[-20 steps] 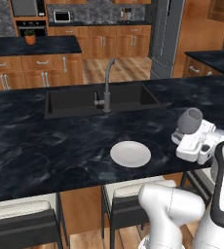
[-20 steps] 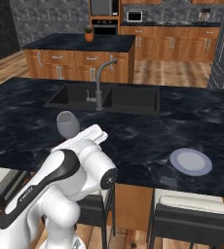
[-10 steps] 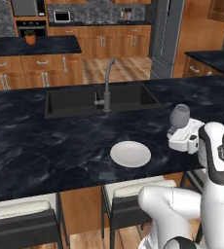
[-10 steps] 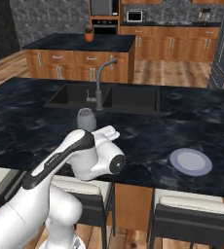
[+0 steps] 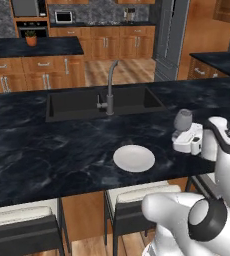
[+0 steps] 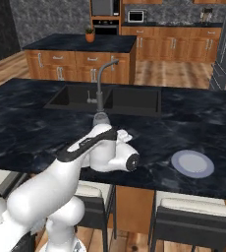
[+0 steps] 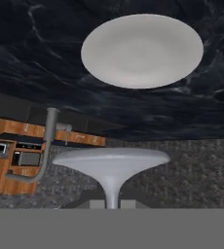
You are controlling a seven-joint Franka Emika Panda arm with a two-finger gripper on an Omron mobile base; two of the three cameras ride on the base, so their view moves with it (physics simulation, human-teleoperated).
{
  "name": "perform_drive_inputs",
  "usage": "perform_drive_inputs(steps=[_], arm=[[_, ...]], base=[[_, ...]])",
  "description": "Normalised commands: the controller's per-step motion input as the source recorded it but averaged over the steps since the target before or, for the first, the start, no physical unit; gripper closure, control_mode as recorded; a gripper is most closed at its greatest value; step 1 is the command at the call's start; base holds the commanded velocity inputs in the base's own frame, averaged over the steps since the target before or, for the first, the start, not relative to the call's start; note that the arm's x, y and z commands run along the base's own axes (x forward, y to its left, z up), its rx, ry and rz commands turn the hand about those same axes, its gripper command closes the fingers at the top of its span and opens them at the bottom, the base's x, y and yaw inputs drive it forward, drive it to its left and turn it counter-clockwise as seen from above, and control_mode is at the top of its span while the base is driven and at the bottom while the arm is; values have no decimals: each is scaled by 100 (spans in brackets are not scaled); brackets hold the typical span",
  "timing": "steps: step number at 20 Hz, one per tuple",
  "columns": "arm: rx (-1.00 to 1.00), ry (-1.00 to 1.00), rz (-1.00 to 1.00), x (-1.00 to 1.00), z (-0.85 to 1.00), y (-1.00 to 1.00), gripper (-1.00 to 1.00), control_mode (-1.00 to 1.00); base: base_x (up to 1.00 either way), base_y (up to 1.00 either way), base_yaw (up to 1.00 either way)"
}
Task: Retrieve the wine glasses from the counter and place one next to each plate.
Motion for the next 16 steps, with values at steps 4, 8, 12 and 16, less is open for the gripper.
perform_drive_inputs(steps=[4, 8, 12, 16], arm=[[0, 0, 0, 58, -33, 0, 100, -100], [-2, 1, 10, 46, -29, -2, 100, -100], [0, 4, 25, 24, -24, -15, 100, -100], [-4, 0, 22, 10, -16, -3, 100, -100]], base=[[0, 0, 0], [0, 0, 0], [0, 0, 0], [0, 0, 0]])
